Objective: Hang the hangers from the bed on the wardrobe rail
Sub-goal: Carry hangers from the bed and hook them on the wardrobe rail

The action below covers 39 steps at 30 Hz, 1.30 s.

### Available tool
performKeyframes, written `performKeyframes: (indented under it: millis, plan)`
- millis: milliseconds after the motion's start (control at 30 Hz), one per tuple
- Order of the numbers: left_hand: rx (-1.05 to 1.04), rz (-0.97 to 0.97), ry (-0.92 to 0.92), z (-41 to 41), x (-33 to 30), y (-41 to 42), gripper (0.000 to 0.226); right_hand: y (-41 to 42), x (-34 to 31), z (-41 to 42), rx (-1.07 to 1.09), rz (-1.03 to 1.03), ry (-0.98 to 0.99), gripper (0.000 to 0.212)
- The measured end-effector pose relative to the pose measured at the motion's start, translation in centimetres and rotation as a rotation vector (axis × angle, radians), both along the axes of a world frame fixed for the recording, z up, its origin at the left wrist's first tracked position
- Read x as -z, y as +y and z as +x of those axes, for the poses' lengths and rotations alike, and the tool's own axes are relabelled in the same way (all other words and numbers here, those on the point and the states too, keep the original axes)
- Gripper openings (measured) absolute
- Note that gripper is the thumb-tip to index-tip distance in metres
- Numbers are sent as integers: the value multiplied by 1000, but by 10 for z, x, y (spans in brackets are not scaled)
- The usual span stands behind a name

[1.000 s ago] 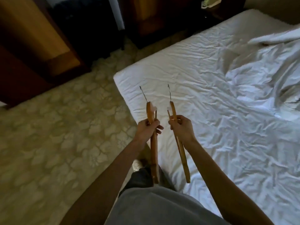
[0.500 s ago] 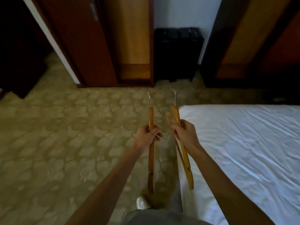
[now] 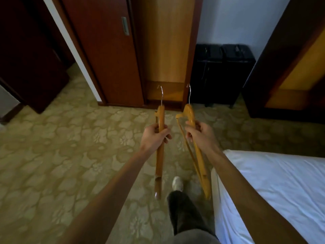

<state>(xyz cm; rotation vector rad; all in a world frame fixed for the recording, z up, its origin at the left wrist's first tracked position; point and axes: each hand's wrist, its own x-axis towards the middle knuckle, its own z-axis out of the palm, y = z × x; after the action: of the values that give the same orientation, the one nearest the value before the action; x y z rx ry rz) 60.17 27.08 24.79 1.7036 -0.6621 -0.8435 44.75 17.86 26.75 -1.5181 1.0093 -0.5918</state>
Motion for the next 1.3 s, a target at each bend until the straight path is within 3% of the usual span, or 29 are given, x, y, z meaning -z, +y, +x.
performKeyframes:
  millis: [133,333,767,1067,1300]
  plan:
    - [10,-1,-15,66,-5,-97,11,-94,3,70,22,8,-5,25]
    - [-68,19,2,160,-29,-221,16,-223,-17,181,-14,48,1,25]
    - [-223,-86,-101,422,-55,-374,13,-395,-44,465,-210,16,-39,18]
    - [-76,-123,-94,608,-72,-534,15,-540,-66,610,-121,-79,-11,18]
    - [53,-125,-126,685,-91,-645,16,-638,-79,687,2,-82,-20,22]
